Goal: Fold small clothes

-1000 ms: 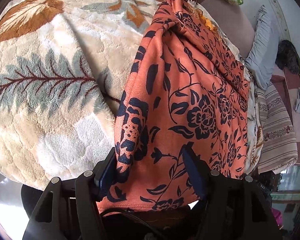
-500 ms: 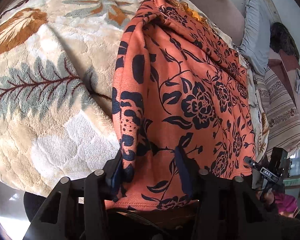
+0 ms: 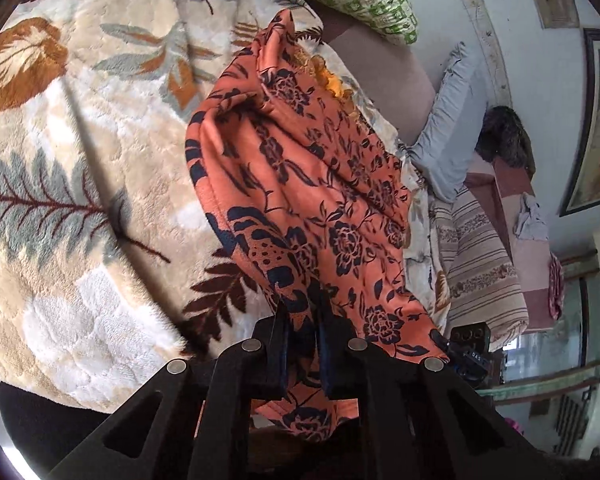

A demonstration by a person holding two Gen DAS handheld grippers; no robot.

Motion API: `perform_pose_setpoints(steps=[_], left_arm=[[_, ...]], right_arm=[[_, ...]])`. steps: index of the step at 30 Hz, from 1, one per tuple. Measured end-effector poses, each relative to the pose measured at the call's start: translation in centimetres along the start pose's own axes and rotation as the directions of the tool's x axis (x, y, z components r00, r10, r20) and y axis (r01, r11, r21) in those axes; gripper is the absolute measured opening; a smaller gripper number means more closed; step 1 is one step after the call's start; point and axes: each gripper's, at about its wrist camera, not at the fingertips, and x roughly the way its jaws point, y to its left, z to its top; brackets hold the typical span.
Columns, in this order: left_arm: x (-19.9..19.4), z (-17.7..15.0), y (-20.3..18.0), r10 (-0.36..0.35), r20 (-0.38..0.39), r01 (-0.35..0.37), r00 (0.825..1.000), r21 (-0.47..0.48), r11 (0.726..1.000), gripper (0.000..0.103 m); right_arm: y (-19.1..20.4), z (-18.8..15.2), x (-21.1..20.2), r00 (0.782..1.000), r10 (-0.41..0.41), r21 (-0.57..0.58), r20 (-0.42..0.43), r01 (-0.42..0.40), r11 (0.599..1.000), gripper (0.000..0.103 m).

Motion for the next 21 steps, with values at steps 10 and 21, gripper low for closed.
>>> perform_pose_setpoints(steps=[10, 21], left_arm=[[1.4, 9.1, -2.9, -0.033, 0.118, 0.033, 0.992, 0.002, 0.999, 0.009], [10.8, 22.8, -2.8, 0.153, 0.147, -0.128, 0.977, -0.164, 0.978, 0.009]], right_arm=[[0.8, 8.3, 0.4, 0.976, 0.141, 0.07, 0.168, -0.154, 0.986, 0.009], [-1.0, 23.0, 5.5, 0.965, 0.005, 0.124, 0.262, -0.039, 0.992, 0.011]])
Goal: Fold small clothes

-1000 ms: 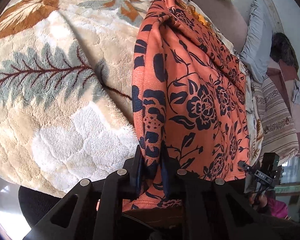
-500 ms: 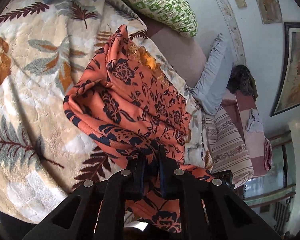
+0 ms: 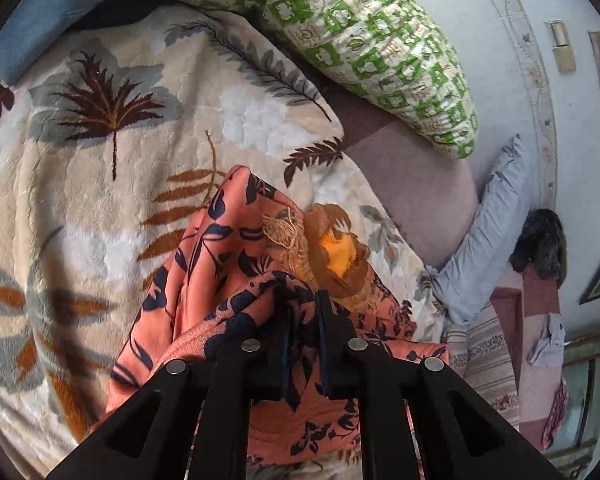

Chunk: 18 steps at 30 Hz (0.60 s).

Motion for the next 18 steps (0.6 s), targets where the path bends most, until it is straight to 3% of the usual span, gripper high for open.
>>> perform_pose_setpoints(steps=[3, 5, 8, 11, 13, 15, 16, 18], left_arm=[[4.2, 1.8, 0.0, 0.139, -0.057, -0.141, 0.989, -0.031, 0.99, 0.01], [5.7, 2.8, 0.3, 0.157, -0.109, -0.167, 0.982, -0.084, 0.982, 0.01], [4.8, 3.9, -0.3, 0.062, -0.117, -0.077, 0.991, -0.128, 0.989, 0.01], [2.4, 5.1, -1.6, -0.017, -0.078, 0.008, 0.997, -0.117, 0.993, 0.016], [0.0, 5.2, -2.4, -0.019, 0.01, 0.02, 1.0, -0.089, 0.996, 0.04], [-1.7, 4.6, -2.7, -0.03, 0.069, 0.034, 0.997, -0.055, 0.998, 0.054], [-1.9, 4.2, -2.9, -0.021, 0.076, 0.023, 0.997, -0.03, 0.999, 0.055], [-1.2, 3.2, -3.3, 0.01, 0.049, -0.011, 0.999, 0.03, 0.999, 0.055]], right_arm=[[-0.9, 2.3, 2.4, 0.997, -0.076, 0.021, 0.017, 0.076, 0.997, 0.012], [-2.0, 3.3, 4.0, 0.991, -0.132, 0.077, -0.014, 0.133, 0.988, 0.015], [-3.1, 4.0, 4.5, 0.993, -0.121, 0.163, -0.008, 0.121, 0.979, 0.02], [-2.3, 4.7, 3.2, 0.997, -0.067, 0.164, 0.048, 0.058, 0.985, 0.044], [-1.5, 4.9, 1.4, 0.993, -0.01, 0.154, 0.12, -0.008, 0.988, 0.06], [-0.9, 5.3, -0.2, 0.985, 0.05, 0.141, 0.165, -0.073, 0.987, 0.063], [-0.5, 5.3, -1.0, 0.984, 0.038, 0.114, 0.174, -0.058, 0.992, 0.065], [0.9, 5.1, -1.9, 0.981, -0.078, 0.029, 0.178, 0.074, 0.997, 0.069]])
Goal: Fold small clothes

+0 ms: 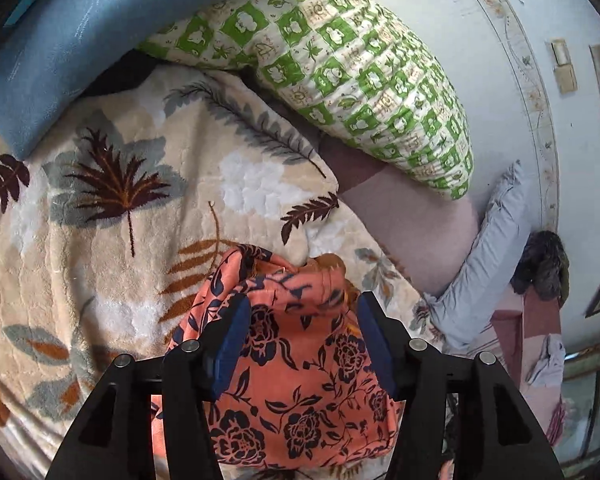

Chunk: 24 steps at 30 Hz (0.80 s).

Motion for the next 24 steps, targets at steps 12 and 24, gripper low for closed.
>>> perform_pose_setpoints(steps=[12, 24], left_arm=[[9.7, -4.0, -1.1, 0.321, -0.062, -0.297, 0.945, 0.251, 0.921, 0.048], [8.5, -2.8, 3.4, 0.204, -0.093, -0.196, 0.975, 0.084, 0.977, 0.017]], right_arm=[[3.3, -4.8, 7.6, 0.87, -0.493, -0.518, 0.003, 0.423, 0.744, 0.07], [0.0, -0.5, 4.9, 0.892, -0.449, -0.364, 0.057, 0.437, 0.822, 0.024]])
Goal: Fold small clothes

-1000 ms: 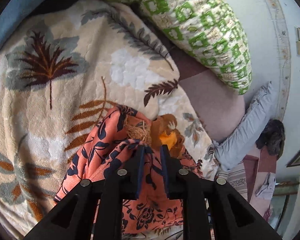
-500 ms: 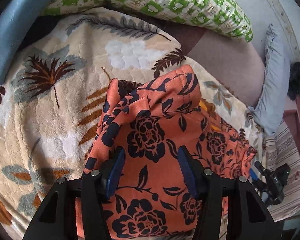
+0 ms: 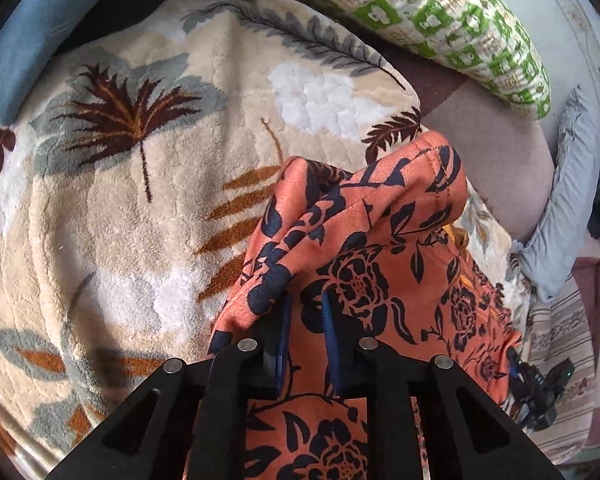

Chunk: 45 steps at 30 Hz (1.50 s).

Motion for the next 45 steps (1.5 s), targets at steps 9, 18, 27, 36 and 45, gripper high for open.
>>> perform_pose_setpoints(steps=[9, 18, 27, 36, 45], left_arm=[[-8.9, -6.5, 4.5, -0.183, 0.074, 0.186, 0.98, -0.039, 0.982, 0.049], [-6.7, -11.9, 8.0, -0.225, -0.026, 0.219, 0.974, -0.137, 0.966, 0.053], [-4.9, -10.1, 6.2, -0.119, -0.007, 0.117, 0.993, -0.173, 0.978, 0.022], [-4.0, -11.1, 8.3, -0.094, -0.055, 0.082, 0.994, -0.188, 0.979, 0.022], [-14.0, -10.9, 2.3, -0.039, 0.173, 0.003, 0.984, 0.203, 0.979, 0.048]], right_arm=[[1.1, -6.7, -7.4, 0.988, 0.156, -0.035, 0.0, -0.156, 0.987, 0.056], [1.8, -12.5, -6.2, 0.995, 0.072, -0.108, -0.064, -0.078, 0.991, 0.056], [3.9, -8.5, -9.9, 0.994, 0.107, -0.254, 0.027, -0.097, 0.962, 0.005], [-0.6, -10.9, -4.4, 0.987, -0.044, -0.196, -0.153, 0.013, 0.981, 0.012], [-1.3, -8.0, -10.3, 0.997, 0.075, -0.077, -0.023, -0.077, 0.994, 0.043]])
